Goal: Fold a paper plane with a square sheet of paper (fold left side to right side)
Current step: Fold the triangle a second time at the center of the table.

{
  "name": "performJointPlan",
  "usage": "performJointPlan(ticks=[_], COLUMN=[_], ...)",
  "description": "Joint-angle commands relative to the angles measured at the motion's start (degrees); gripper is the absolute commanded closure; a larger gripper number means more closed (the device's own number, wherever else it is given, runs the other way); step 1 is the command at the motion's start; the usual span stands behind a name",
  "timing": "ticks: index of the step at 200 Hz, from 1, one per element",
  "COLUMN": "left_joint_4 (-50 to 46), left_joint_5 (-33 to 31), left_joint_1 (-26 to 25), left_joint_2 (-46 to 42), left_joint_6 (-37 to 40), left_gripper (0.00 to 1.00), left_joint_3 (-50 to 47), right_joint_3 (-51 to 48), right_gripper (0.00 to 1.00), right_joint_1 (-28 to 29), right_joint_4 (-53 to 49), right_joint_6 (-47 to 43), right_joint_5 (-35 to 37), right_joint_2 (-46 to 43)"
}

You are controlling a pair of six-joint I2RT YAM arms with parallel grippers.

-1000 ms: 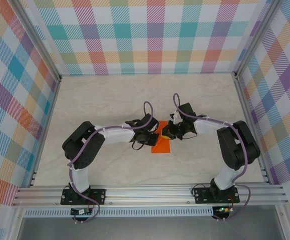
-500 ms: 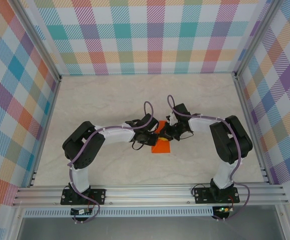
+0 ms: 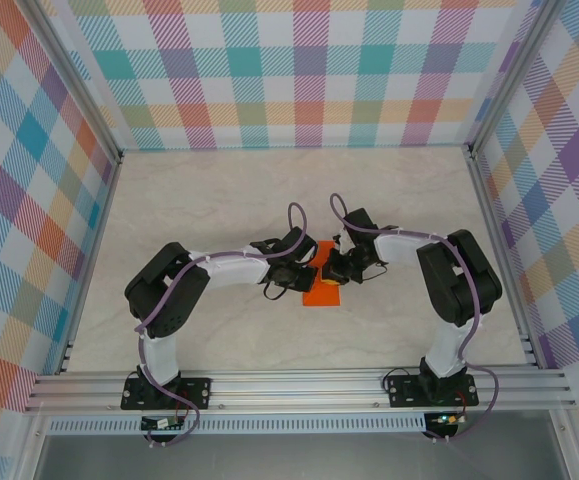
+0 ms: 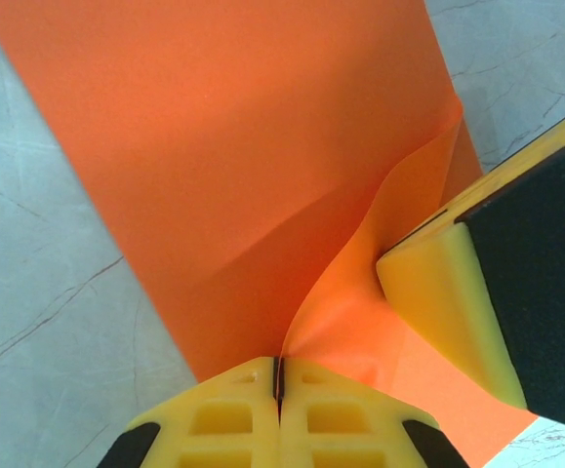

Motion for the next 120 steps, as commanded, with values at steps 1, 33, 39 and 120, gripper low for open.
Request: performJointPlan(ticks=[1, 33, 39, 120], left_joint_4=[-3.8, -4.9, -5.3, -2.6], left_joint_5=[0.5, -0.2, -0.6, 5.9], left_joint_1=[-0.1, -0.1, -0.1, -0.1], left_joint_2=[0.7, -1.6, -2.4, -13.5], left_joint_6=[0.7, 0.7, 0.9, -1.9], left_gripper=[0.94, 0.84, 0.83, 0.73], left_joint_3=[0.7, 1.0, 1.1, -4.3], right_joint_3=[0.7, 0.7, 0.7, 0.8], right_gripper=[0.95, 0.95, 0.95, 0.95], right_joint_1=[0.3, 0.3, 0.2, 0.3], right_joint_4=[-4.6, -6.1, -6.3, -6.0], right_joint_6=[-2.1, -2.6, -2.6, -2.1], right_joint_5=[3.5, 4.7, 4.8, 4.8], right_joint_2=[1.7, 2.7, 2.8, 2.5])
